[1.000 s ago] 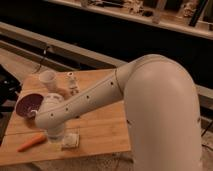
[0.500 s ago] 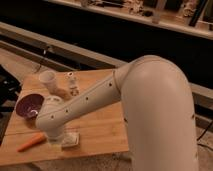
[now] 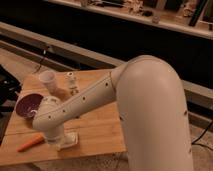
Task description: Place the white sponge in the ceramic cup
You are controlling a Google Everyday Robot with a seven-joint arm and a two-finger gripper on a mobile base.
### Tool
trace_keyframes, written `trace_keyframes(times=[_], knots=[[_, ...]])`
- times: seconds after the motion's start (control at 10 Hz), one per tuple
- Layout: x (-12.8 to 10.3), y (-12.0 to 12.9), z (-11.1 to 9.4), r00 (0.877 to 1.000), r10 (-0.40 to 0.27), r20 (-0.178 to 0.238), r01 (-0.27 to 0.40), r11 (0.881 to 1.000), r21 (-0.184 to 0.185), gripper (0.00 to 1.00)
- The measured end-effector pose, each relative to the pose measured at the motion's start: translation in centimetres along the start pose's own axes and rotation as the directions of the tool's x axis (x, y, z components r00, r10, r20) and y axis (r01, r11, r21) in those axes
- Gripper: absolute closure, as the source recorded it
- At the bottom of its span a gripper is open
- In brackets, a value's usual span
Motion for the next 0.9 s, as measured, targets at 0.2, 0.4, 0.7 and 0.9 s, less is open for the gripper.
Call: trace_keyframes(times=[0.2, 0.4, 0.7, 0.9], knots=[[-0.2, 0.0, -0.2, 1.000, -0.005, -0.006, 0.005, 1.000, 0.000, 1.00], [-0.7, -0.3, -0.8, 1.000, -0.012, -0.005, 0.012, 1.000, 0.012, 1.00], [-2.3, -1.9, -3.4, 1.000, -0.003, 0.029, 0.000, 0.996, 0.086, 1.00], [-4.1, -3.2, -6.1, 0.995, 0.007, 0.095, -0.021, 0.987, 0.156, 1.00]])
